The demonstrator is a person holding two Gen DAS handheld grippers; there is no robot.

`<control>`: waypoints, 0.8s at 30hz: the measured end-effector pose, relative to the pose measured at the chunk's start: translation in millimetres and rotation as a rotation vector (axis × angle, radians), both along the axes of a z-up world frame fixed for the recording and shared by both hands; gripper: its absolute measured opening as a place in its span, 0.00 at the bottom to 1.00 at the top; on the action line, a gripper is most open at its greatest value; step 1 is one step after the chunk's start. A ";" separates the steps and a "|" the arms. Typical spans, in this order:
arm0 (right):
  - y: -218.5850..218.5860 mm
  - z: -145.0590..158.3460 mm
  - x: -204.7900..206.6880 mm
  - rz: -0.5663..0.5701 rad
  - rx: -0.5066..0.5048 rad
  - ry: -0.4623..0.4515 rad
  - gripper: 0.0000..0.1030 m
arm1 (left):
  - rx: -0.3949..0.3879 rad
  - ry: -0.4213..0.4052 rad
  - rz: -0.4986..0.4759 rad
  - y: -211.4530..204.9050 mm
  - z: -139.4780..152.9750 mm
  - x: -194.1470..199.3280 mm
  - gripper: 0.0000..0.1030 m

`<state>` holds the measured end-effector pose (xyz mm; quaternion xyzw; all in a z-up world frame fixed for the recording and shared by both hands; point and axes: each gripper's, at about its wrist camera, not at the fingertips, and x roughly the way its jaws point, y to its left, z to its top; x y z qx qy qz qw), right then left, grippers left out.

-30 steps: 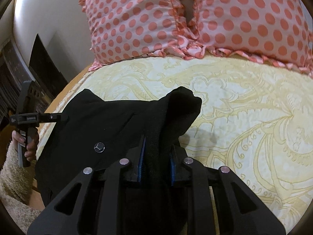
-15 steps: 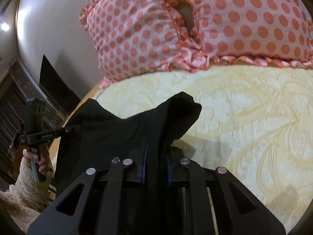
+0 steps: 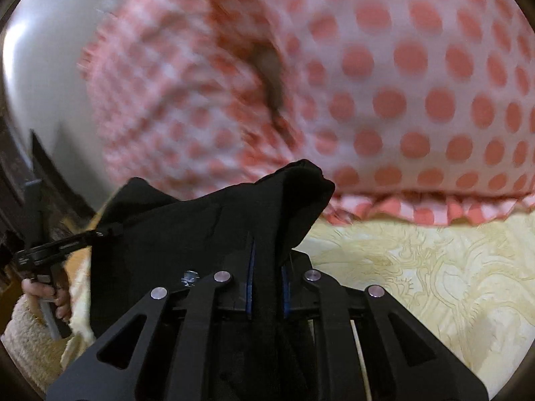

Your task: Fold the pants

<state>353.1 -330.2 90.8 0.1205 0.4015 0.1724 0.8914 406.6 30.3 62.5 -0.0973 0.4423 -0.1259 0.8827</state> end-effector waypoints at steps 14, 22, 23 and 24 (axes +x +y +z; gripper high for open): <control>-8.9 33.9 -73.9 -0.090 -0.189 -0.120 0.64 | -0.009 -0.127 -0.029 3.6 24.7 -75.4 0.61; 55.3 15.3 -131.5 0.074 -0.340 -0.117 0.64 | -0.002 -0.064 -0.246 -47.6 8.3 -130.9 0.70; 60.8 12.8 -133.5 0.082 -0.364 -0.122 0.64 | 0.019 -0.046 -0.252 -52.4 2.0 -130.6 0.71; 65.4 7.7 -133.6 0.092 -0.390 -0.104 0.64 | 0.028 -0.028 -0.252 -56.6 -2.6 -128.5 0.71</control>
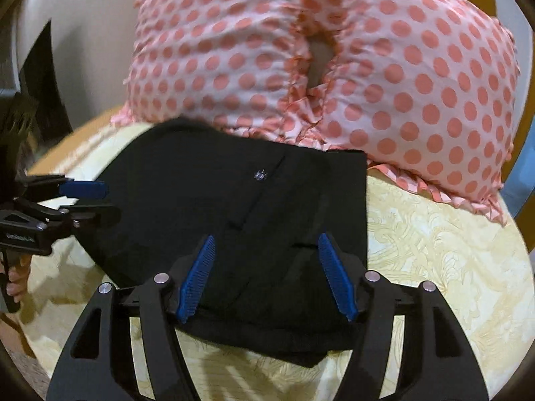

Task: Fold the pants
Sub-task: 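Open the right gripper and pull both grippers back from the trousers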

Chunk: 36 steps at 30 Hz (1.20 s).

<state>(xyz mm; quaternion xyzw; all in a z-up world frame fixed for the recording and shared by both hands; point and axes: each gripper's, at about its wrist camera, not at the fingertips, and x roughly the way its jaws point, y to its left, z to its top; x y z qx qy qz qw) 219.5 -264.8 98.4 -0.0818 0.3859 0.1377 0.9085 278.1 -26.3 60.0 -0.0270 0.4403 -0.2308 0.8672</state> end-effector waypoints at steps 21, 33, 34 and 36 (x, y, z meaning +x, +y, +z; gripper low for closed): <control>18.9 -13.0 -85.5 -0.129 0.092 0.046 0.94 | 0.110 -0.059 0.151 27.2 -9.0 -91.6 0.98; 33.2 -31.2 -113.3 -0.190 0.089 0.065 0.94 | 0.169 -0.067 0.229 36.9 -25.6 -125.6 0.98; 33.4 -32.8 -113.8 -0.193 0.092 0.071 0.94 | 0.172 -0.064 0.231 36.8 -26.9 -126.0 0.98; 35.0 -36.6 -115.2 -0.195 0.084 0.080 0.94 | 0.175 -0.048 0.234 36.8 -30.2 -125.3 0.98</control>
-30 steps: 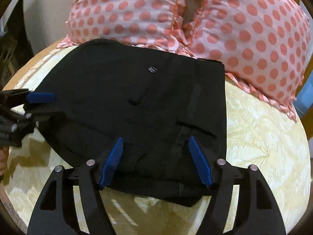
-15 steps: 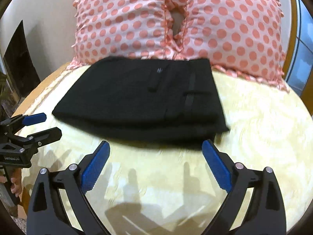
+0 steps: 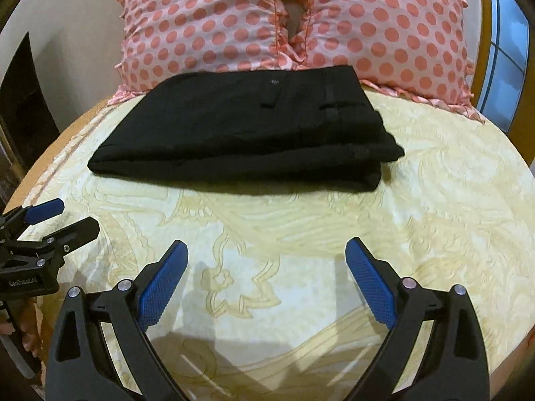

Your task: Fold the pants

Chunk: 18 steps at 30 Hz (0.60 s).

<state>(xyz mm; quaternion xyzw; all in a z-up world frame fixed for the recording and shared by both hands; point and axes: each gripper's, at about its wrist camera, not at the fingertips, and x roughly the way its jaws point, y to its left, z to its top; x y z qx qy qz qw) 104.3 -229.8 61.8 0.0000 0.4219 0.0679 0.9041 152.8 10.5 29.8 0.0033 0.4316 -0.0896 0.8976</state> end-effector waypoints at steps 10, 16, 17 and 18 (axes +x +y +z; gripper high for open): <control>8.4 -10.3 -4.1 -0.027 -0.050 -0.001 0.99 | 0.072 -0.009 -0.022 -8.6 -11.2 -5.1 0.98; 8.4 -11.1 -5.0 -0.041 -0.048 -0.012 0.99 | 0.074 -0.020 -0.018 -8.4 -11.7 -6.1 0.98; 8.2 -11.2 -5.2 -0.042 -0.047 -0.015 0.99 | 0.074 -0.020 -0.018 -8.6 -11.8 -6.0 0.98; 8.2 -11.1 -5.6 -0.042 -0.047 -0.017 0.99 | 0.074 -0.020 -0.018 -8.7 -11.8 -6.3 0.98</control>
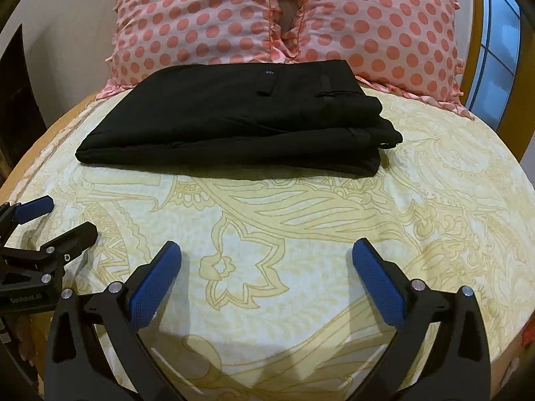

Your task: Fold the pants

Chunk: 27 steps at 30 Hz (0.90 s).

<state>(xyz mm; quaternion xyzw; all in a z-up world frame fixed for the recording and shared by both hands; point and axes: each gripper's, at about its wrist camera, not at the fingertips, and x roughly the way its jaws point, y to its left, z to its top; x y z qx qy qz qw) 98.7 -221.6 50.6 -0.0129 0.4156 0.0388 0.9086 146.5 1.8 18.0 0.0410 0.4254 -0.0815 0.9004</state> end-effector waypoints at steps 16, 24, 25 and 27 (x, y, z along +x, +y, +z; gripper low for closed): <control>0.1 -0.4 -1.4 -0.015 0.000 -0.018 0.99 | 0.000 -0.003 0.010 0.3 0.4 -0.9 0.98; 0.2 -0.5 -1.4 -0.015 0.000 -0.019 0.99 | 0.000 -0.003 0.009 0.4 0.2 -0.9 0.98; 0.2 -0.6 -1.5 -0.015 0.000 -0.019 0.99 | 0.000 -0.003 0.010 0.4 0.2 -1.0 0.98; 0.1 -0.6 -1.2 -0.016 0.000 -0.019 0.99 | 0.000 -0.003 0.010 0.4 0.2 -1.0 0.98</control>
